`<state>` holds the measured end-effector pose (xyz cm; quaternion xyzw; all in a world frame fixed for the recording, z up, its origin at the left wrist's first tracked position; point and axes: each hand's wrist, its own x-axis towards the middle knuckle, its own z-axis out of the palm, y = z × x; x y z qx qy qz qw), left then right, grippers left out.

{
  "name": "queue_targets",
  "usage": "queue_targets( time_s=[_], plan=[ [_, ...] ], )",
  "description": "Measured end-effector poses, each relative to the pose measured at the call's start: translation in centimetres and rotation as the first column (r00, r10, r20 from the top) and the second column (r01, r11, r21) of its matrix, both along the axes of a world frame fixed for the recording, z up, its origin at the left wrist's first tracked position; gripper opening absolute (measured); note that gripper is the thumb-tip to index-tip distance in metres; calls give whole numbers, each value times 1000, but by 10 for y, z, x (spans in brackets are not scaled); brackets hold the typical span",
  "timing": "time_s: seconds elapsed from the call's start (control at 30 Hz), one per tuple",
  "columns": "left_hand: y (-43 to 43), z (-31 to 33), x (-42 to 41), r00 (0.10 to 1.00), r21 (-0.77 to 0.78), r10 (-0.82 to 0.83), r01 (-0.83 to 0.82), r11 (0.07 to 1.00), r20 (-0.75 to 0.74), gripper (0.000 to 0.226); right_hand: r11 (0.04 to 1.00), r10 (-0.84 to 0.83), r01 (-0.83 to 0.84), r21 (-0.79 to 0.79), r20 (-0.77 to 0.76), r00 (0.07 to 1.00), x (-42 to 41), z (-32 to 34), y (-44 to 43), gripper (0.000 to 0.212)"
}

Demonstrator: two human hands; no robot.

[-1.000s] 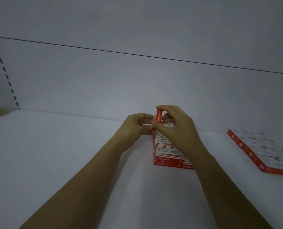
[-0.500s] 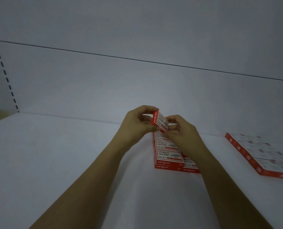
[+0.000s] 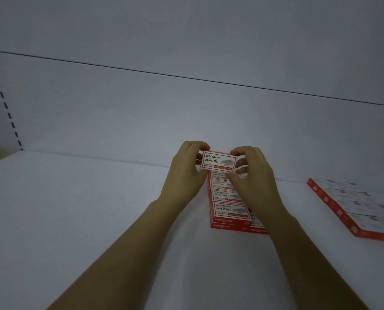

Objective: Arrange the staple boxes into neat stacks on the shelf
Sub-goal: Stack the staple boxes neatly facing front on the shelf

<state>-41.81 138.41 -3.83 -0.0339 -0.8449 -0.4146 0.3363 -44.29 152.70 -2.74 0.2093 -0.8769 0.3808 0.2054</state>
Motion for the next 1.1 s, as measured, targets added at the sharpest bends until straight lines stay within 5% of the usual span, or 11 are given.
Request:
queue_targets(
  time_s=[0.27, 0.47, 0.8, 1.0, 1.1],
  plan=[
    [-3, -9, -6, 993, -120, 57, -69, 990, -101, 30, 999, 16, -14, 39, -39, 999, -4, -3, -3, 31],
    [0, -1, -2, 1000, -82, 28, -28, 996, -10, 41, 999, 48, -47, 25, -38, 998, -4, -4, 3, 43],
    [4, 21, 31, 908, 132, -121, 73, 989, 401, 48, 995, 46, -75, 62, 381, 923, 23, 30, 32, 52],
    [19, 29, 53, 844, 285, -231, 98, 954, 484, 28, 992, 117, -128, -16, 524, 844, 42, 39, 60, 16],
    [28, 31, 62, 813, 335, -269, 98, 937, 516, 35, 985, 170, -125, -117, 583, 795, 47, 36, 75, 20]
  ],
)
